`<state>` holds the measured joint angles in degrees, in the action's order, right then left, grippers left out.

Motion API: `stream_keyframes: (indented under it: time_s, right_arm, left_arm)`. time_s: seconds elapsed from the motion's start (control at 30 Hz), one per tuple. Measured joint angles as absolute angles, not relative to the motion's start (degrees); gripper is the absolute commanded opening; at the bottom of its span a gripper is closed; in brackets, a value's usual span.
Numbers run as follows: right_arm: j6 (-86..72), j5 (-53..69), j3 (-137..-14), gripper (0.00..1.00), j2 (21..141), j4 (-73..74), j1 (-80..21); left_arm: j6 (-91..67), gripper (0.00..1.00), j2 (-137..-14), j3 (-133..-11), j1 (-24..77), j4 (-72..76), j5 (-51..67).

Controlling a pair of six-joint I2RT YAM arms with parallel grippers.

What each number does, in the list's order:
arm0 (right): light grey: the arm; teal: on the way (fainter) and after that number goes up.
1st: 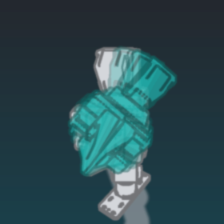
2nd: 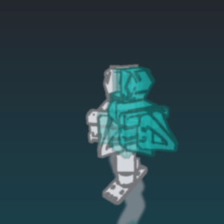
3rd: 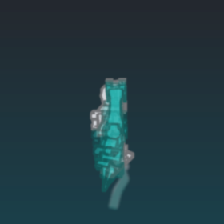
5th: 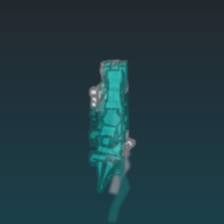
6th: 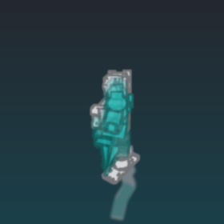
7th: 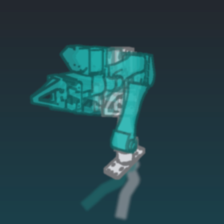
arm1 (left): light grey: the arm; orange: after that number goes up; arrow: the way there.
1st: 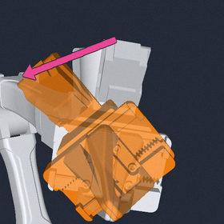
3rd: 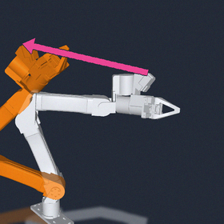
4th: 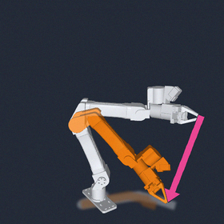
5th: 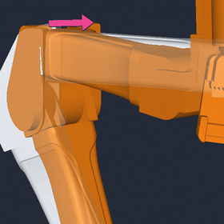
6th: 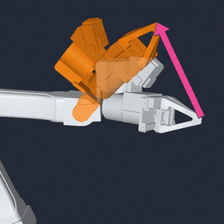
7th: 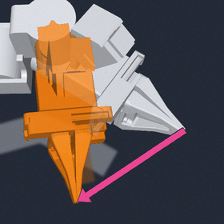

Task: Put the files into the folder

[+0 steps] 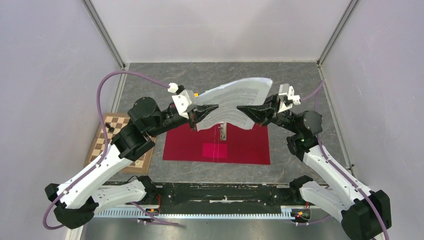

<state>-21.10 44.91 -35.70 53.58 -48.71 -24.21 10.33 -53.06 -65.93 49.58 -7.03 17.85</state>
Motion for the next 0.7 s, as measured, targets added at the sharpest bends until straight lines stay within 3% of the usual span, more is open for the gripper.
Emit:
stream_keyframes:
  time_s: [0.1,0.3,0.47,0.7]
  right_arm:
    - [-20.4,41.6,-38.0,0.0,53.4,-39.9,-24.3]
    - [-20.6,34.4,-39.3,0.0,51.7,-22.1,-24.3]
    - [-21.1,28.0,-38.7,0.0,54.6,-8.5,-24.3]
    - [-22.0,19.0,-34.6,0.0,62.2,-1.5,-24.1]
  left_arm:
    - [8.3,0.14,-54.9,-65.8,49.6,-6.6,14.9]
    - [-0.1,0.07,-63.1,-65.1,49.6,-5.0,8.7]
    - [-7.9,0.07,-75.3,-66.3,49.6,-6.2,4.4]
    - [-16.9,0.09,-93.7,-74.8,49.6,-15.6,-2.8]
